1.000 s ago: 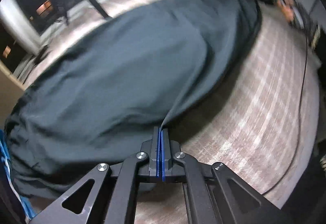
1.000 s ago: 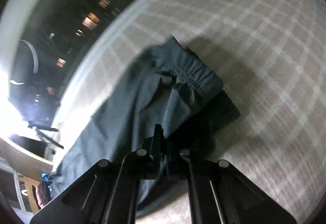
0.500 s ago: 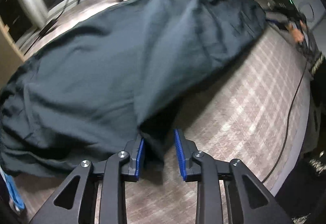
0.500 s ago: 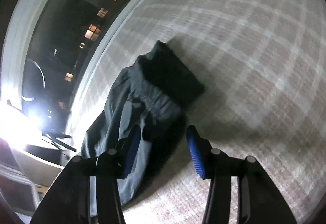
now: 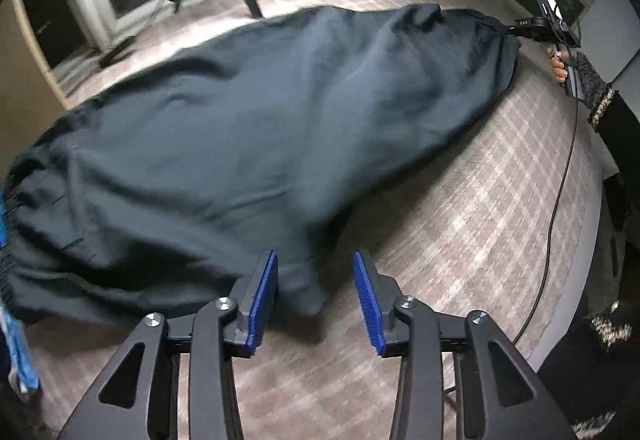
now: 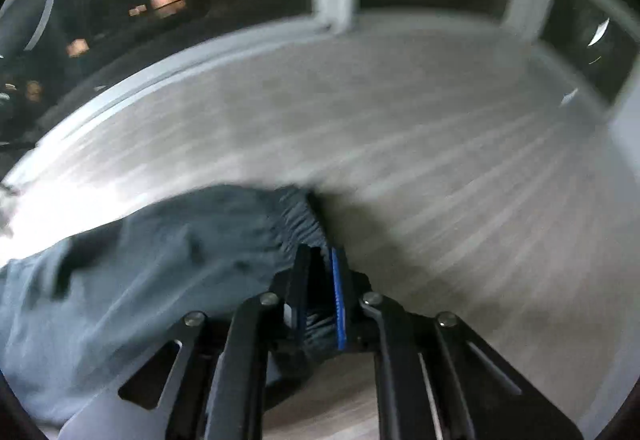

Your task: Fold clothes

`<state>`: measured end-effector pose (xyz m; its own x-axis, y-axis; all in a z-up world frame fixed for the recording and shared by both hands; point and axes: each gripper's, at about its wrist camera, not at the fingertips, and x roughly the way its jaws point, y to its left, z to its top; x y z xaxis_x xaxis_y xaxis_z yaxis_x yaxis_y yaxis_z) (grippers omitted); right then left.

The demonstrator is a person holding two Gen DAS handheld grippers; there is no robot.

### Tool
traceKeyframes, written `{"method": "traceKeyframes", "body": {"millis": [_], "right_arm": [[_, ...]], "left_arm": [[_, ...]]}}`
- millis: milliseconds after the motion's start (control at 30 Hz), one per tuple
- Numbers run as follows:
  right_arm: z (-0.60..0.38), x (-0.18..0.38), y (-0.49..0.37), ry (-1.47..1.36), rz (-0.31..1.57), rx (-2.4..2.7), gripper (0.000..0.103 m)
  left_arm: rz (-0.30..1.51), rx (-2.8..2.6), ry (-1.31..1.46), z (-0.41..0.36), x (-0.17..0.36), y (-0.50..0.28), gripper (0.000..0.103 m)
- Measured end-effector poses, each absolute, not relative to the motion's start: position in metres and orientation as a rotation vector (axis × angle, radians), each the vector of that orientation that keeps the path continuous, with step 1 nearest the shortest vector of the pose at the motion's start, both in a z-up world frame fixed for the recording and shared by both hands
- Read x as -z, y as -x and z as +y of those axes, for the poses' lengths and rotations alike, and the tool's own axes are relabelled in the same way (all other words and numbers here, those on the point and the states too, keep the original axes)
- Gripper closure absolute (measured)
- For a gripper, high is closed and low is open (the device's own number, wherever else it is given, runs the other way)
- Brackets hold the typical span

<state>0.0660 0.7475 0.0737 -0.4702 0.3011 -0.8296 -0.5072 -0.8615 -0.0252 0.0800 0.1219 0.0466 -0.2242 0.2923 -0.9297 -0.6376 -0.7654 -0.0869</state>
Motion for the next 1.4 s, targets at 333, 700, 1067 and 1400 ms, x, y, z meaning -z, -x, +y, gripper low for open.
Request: {"method": "traceKeyframes", "body": {"millis": [333,700,1067,1400], "right_arm": [[0.694,-0.093,-0.085,1.332,0.39,-2.514,0.084],[0.413,-0.069,-0.14,2.003,0.432,-3.058,0.092],[0.296,-0.035,-0.123,2.188,0.2,-3.126,0.093],[0.32,-0.048,-0.077,1.934,0.418,-3.152,0.093]], "left_arm": [[0.399,-2.126,1.515,0.078,-0.04,-0.109,0.057],[0.408,-2.101,1.472,0.121,-0.017,-0.1,0.057],[0.147,-2.156,1.459,0.109,-0.042,-0.044,0.092],[0.154,-2.106,1.427,0.11,-0.051,-0.046,0.084]]}}
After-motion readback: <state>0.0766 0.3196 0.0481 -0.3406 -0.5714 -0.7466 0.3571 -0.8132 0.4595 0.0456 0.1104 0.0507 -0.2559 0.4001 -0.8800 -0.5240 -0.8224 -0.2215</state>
